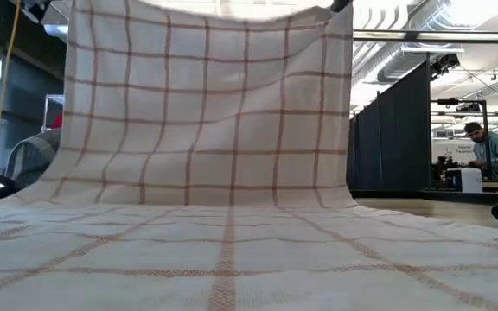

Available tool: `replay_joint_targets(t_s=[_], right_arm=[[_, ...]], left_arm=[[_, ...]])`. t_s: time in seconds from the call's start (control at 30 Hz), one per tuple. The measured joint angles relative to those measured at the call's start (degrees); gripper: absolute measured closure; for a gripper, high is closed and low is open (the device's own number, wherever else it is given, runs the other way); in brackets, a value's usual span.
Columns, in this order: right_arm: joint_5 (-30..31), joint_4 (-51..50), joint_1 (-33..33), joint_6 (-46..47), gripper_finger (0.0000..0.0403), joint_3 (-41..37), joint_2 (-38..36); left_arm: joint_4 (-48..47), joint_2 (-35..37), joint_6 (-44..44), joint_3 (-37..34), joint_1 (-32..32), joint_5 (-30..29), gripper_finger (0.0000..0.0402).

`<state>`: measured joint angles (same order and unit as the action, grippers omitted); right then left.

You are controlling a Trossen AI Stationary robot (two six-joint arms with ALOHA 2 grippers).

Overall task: Fold towel
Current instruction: Fold the white patterned towel

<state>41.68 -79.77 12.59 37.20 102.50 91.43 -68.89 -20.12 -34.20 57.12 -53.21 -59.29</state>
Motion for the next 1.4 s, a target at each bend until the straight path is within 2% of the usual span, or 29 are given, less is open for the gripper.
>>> replay_joint_targets(t_s=[0.13,0.2,0.37,0.5,0.63,0.9,1.1,1.4], right_arm=[[-17.06,4.97,0.66,-4.14,0.0403,0.0,0.07],[-23.06,5.45,1.43,-4.56,0.0403,0.0,0.44],[-28.42,7.06,4.45,-4.49,0.0403,-3.9,1.49],[-35.27,13.89,6.69,-3.25,0.0403,-12.2,1.56],[-39.29,23.46,8.6,-1.42,0.0403,-20.29,1.6],[-47.33,39.1,11.1,-0.49,0.0403,-31.07,1.6],[-52.24,45.28,13.71,1.43,0.0403,-33.52,1.6],[-55.07,51.52,17.75,-0.61,0.0403,-33.68,2.44]], left_arm=[[4.62,-0.61,-4.95,-3.19,0.0,11.15,0.0389],[7.54,-1.47,-7.9,-5.71,0.0,16.64,0.0389],[13.83,-4.75,-15.93,-13.56,0.0,28.55,0.0389],[20.9,-7.36,-19.72,-18.83,0.0,33.04,0.0389],[29.34,-8.9,-20.21,-21.89,0.0,36.18,0.0389],[30.84,-11.62,-28.97,-24.61,-0.09,49.33,0.0389],[36.95,-13.57,-31.3,-26.45,-0.09,53.2,0.0389],[37.35,-16.91,-32.7,-26.45,-0.09,59.0,0.0389]])
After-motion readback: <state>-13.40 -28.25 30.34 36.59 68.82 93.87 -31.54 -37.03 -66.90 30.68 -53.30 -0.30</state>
